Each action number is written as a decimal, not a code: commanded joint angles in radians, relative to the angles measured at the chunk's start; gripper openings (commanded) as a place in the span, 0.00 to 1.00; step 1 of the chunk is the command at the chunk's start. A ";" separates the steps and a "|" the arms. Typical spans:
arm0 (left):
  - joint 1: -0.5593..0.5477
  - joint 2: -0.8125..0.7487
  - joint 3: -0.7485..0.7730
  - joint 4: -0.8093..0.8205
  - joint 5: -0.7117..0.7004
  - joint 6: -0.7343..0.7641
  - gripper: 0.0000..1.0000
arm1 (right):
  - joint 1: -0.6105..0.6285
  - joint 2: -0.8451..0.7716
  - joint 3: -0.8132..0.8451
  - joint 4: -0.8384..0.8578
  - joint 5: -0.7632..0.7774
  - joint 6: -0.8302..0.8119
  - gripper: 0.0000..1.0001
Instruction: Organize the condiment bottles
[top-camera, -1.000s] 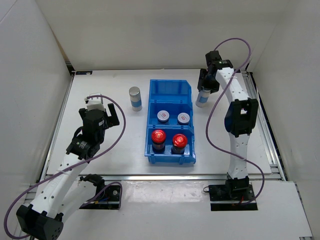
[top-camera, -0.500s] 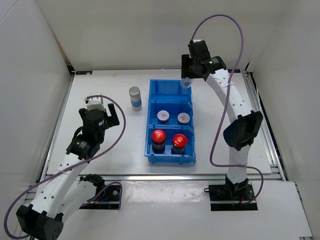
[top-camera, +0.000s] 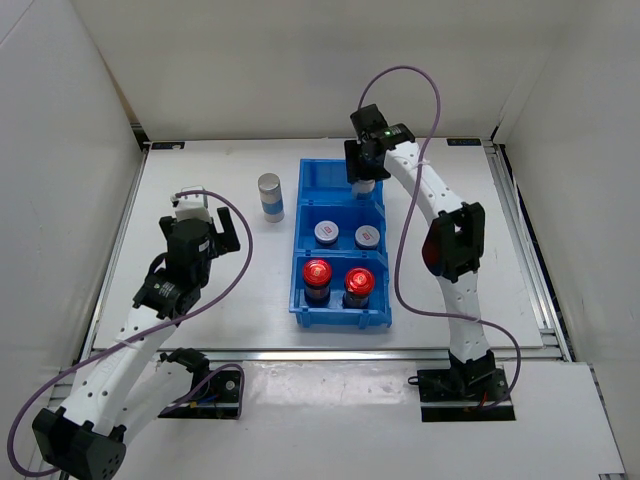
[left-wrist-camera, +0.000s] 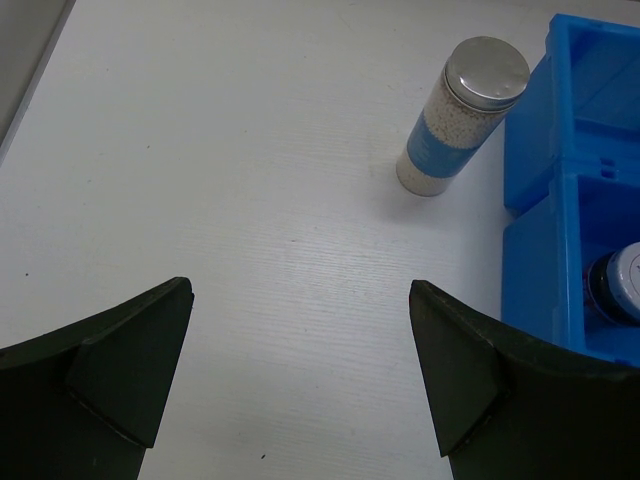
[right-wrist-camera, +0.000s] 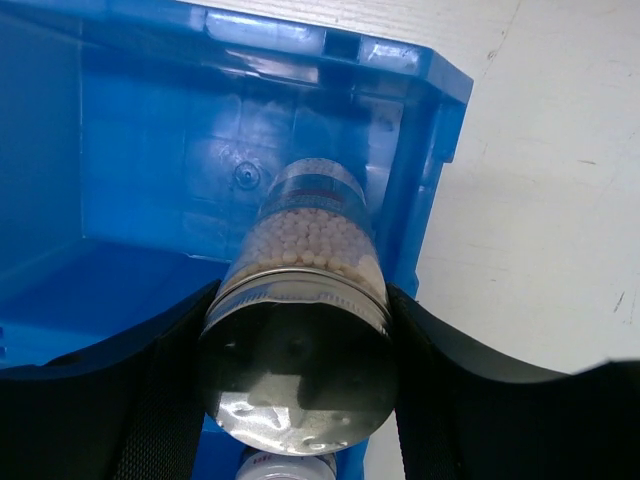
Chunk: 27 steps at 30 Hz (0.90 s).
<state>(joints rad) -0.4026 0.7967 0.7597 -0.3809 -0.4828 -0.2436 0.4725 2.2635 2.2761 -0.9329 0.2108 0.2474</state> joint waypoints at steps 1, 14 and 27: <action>-0.004 -0.005 0.016 0.014 0.004 0.013 1.00 | -0.003 -0.024 0.033 0.049 -0.008 0.004 0.33; -0.013 0.004 -0.002 0.033 -0.005 0.013 1.00 | -0.003 -0.168 -0.012 0.039 0.074 0.023 1.00; -0.013 0.036 -0.011 0.043 0.023 0.023 1.00 | -0.003 -0.685 -0.429 0.039 0.108 -0.011 1.00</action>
<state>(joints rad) -0.4099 0.8314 0.7589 -0.3573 -0.4789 -0.2260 0.4725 1.6184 1.9160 -0.8810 0.3202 0.2512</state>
